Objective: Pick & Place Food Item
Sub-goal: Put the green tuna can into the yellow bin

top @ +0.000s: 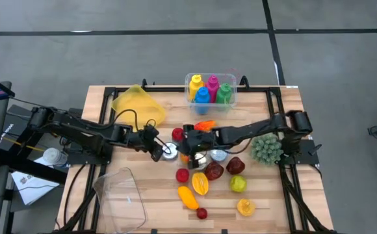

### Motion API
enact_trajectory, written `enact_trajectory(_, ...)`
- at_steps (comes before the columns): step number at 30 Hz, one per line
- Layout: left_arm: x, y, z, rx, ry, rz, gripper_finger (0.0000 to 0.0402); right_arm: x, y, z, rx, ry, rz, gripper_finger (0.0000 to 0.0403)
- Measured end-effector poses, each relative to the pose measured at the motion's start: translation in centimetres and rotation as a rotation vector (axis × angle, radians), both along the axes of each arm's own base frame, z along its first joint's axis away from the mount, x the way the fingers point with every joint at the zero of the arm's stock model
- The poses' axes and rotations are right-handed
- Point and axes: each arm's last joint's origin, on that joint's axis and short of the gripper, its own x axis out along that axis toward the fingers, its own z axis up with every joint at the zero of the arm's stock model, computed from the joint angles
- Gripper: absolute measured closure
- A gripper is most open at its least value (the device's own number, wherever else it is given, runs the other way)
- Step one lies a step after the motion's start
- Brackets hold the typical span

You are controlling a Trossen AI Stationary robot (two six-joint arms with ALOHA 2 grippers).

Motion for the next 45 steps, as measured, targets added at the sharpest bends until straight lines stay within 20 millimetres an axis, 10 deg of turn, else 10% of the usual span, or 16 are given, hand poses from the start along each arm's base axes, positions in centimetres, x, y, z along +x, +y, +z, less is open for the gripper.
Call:
enact_trajectory(10,0.8,1.0,-2.2,0.047,0.111,0.061,0.0285,-1.1,-0.1,0.3,0.086,0.077,-0.069,0.0332)
enact_trajectory(17,1.8,0.4,-4.3,0.052,0.183,0.031,0.0388,-1.1,0.1,-0.6,0.096,0.122,-0.065,0.0306)
enact_trajectory(45,-0.4,-1.1,-7.0,-0.079,0.333,0.125,0.0401,-1.2,0.1,-0.6,0.073,0.138,-0.031,0.0305)
